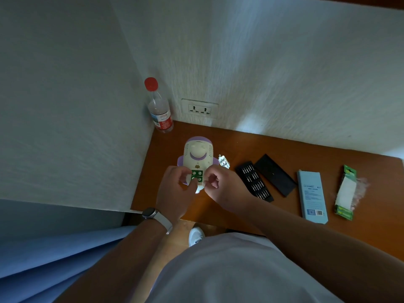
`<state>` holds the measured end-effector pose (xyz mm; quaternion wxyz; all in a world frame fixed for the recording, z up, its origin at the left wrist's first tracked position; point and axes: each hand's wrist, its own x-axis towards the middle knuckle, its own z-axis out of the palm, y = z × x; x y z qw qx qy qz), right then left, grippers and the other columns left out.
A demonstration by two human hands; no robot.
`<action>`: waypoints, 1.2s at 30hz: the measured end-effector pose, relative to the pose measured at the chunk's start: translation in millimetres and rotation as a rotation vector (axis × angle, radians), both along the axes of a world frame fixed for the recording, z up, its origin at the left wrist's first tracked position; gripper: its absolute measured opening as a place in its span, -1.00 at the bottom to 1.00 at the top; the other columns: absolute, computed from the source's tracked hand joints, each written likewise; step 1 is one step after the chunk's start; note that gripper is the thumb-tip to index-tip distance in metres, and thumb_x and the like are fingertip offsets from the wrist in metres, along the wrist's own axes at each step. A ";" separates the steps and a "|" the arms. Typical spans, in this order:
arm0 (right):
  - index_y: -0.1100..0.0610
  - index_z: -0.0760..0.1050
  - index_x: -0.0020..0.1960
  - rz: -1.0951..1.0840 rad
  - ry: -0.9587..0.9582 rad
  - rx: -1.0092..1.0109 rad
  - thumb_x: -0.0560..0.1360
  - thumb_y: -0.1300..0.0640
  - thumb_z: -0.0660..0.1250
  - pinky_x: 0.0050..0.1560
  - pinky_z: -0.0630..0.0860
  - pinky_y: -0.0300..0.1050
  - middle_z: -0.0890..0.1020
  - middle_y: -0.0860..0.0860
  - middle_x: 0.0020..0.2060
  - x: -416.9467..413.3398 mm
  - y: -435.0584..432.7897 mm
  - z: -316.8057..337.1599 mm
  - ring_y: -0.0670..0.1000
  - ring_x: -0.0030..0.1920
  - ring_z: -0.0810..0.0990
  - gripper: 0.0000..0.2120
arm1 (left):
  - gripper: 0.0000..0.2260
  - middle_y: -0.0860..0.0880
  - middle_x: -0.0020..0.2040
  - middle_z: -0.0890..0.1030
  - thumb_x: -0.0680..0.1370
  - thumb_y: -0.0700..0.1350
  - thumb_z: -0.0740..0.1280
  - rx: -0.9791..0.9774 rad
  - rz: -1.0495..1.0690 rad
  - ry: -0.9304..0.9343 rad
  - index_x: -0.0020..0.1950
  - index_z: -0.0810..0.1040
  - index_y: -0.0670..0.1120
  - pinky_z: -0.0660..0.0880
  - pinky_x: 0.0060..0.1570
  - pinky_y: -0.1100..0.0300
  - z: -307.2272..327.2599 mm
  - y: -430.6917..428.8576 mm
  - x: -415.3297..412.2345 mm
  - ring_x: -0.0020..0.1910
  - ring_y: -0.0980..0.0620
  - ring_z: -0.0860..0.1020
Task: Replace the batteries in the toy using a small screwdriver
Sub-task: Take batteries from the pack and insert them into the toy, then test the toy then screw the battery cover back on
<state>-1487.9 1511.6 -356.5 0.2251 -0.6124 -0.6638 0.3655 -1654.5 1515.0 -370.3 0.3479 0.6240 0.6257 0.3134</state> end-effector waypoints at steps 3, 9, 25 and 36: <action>0.15 0.53 0.01 -0.054 0.003 -0.053 0.50 0.20 0.40 -0.29 0.37 -0.48 0.48 -0.19 -0.28 8.6 2.0 0.7 -0.35 -0.26 0.49 -0.89 | -0.71 0.00 0.03 0.53 0.51 -0.15 0.49 -0.039 0.056 -0.037 0.16 0.50 -0.17 0.62 -0.06 0.15 -2.9 6.6 -1.5 0.01 -0.01 0.60; 0.08 0.53 0.09 -0.160 -0.115 -0.167 0.55 0.10 0.31 -0.20 0.33 -0.30 0.53 -0.09 -0.14 32.9 13.6 -12.7 -0.16 -0.15 0.48 -0.86 | -0.66 -0.06 0.17 0.54 0.54 -0.06 0.46 -0.216 0.079 -0.153 0.25 0.43 -0.01 0.65 0.00 0.12 -13.6 21.8 -5.3 0.12 -0.03 0.59; 0.15 0.38 0.41 -0.141 -0.355 -0.253 0.57 -0.01 0.34 -0.02 0.40 -0.19 0.51 0.06 0.22 56.4 68.8 -55.1 -0.08 0.01 0.47 -0.53 | -0.55 0.05 0.20 0.59 0.62 -0.10 0.33 -0.722 0.021 -0.514 0.47 0.28 0.02 0.49 0.30 -0.06 -20.9 38.6 -6.0 0.25 -0.04 0.57; 0.18 0.52 0.16 -0.131 -0.300 -0.241 0.59 0.10 0.29 -0.12 0.37 -0.17 0.52 0.07 0.06 46.8 72.5 -60.5 -0.02 -0.09 0.47 -0.79 | -0.41 -0.17 0.29 0.61 0.43 0.06 0.46 -0.727 -0.130 -0.564 0.43 0.43 -0.01 0.45 0.34 -0.28 -26.9 40.6 -2.4 0.29 -0.25 0.57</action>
